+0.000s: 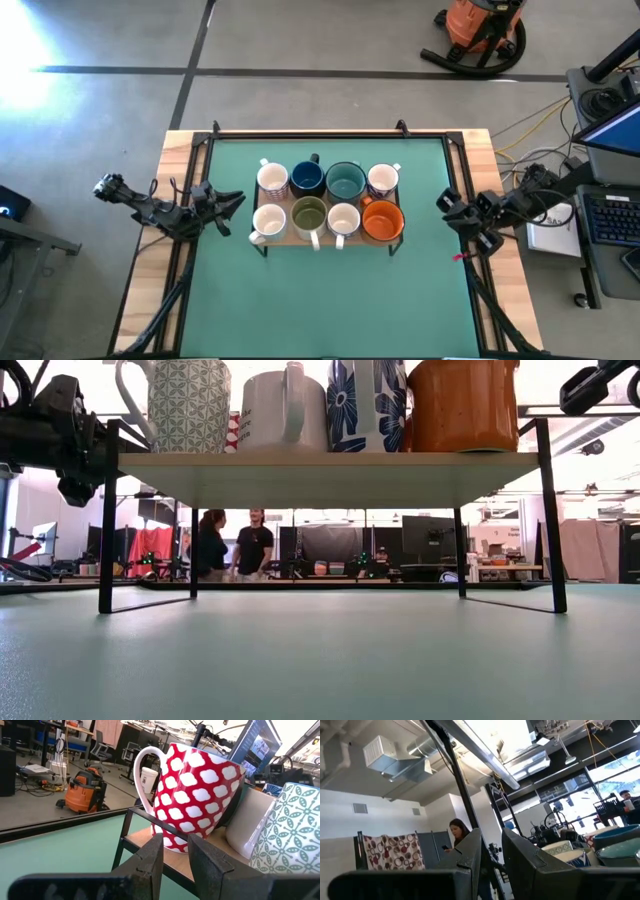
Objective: Place coffee mugs
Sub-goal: Return to Home Position
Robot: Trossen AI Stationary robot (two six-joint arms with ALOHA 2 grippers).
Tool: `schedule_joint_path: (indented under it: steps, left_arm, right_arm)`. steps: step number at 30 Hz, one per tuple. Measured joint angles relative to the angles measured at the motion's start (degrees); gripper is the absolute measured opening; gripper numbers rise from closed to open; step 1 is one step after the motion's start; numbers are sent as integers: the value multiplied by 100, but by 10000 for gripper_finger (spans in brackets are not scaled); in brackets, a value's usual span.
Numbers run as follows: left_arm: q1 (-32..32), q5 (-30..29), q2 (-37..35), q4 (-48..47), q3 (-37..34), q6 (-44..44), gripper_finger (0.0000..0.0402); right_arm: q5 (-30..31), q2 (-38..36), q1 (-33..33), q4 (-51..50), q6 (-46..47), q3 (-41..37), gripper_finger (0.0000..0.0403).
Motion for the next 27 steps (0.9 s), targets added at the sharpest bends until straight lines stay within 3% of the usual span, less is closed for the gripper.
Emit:
schedule_joint_path:
  steps: [12, 27]
  left_arm:
    - [-1, -1, 2, 2, 0, -1, 72]
    - [0, -1, 2, 2, 0, 0, 72]
  right_arm:
    - [-2, 215, 4, -861, -12, 0, 68]
    - [-2, 365, 4, -877, -7, 0, 68]
